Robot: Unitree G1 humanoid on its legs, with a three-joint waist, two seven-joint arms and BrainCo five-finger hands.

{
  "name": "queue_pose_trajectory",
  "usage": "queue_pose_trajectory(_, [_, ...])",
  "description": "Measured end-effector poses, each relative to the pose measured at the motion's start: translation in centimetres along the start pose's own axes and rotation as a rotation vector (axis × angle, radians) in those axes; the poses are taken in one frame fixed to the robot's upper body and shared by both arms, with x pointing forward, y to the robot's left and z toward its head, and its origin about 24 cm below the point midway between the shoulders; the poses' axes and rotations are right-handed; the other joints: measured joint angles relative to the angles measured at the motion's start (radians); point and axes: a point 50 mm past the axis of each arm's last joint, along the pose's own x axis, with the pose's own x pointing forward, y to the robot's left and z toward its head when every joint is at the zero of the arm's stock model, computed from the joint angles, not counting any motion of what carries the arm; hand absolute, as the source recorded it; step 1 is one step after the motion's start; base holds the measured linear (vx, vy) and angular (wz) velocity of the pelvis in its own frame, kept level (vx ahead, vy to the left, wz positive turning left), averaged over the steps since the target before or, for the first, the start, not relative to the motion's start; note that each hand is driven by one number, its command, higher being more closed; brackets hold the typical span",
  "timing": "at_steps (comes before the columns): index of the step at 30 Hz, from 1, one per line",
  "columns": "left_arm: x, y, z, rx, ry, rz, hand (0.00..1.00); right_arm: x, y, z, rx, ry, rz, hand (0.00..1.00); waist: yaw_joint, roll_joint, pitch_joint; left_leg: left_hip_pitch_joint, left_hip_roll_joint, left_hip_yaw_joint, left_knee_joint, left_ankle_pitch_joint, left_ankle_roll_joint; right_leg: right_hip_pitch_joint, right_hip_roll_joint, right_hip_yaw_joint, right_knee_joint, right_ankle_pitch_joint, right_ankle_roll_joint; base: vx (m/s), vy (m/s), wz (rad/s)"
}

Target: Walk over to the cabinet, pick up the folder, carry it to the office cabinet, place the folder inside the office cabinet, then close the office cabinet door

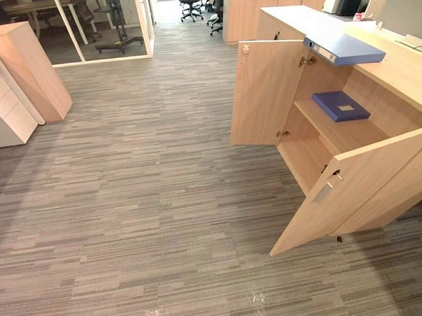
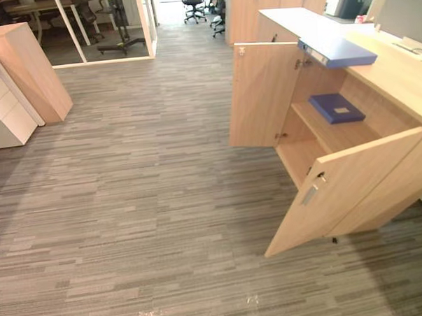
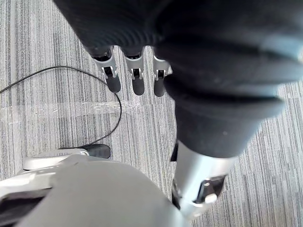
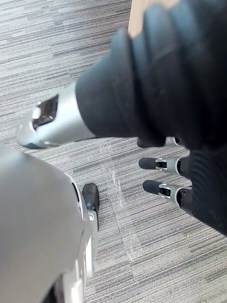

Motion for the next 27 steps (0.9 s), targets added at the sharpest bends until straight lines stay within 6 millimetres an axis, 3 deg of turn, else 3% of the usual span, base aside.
queue_pose_trajectory(21, [0.0, 0.1, 0.2, -0.051, -0.012, -0.022, 0.00, 0.1, 0.2, 0.8, 0.008, -0.020, 0.006, 0.00, 0.000, -0.003, 0.027, 0.003, 0.010, -0.006, 0.002, -0.001, -0.008, 0.005, 0.009, -0.019, -0.005, -0.002, 0.003, 0.00, 0.002, 0.01])
queue_pose_trajectory(24, [0.2, 0.0, 1.1, -0.050, -0.049, -0.026, 0.00, 0.2, 0.3, 1.3, 0.012, -0.031, 0.008, 0.00, -0.001, -0.002, 0.061, -0.066, 0.011, -0.012, 0.153, -0.066, -0.026, 0.013, 0.006, -0.030, 0.000, -0.003, 0.002, -0.02, 0.016, 0.12])
queue_pose_trajectory(27, [0.3, 0.1, 2.4, -0.066, -0.097, -0.022, 0.00, 0.3, 0.4, 2.1, 0.041, -0.052, 0.011, 0.00, 0.001, 0.000, 0.122, -0.155, 0.020, 0.016, 0.383, -0.112, -0.063, 0.041, 0.002, -0.050, 0.004, -0.036, -0.039, -0.09, 0.040, 0.14])
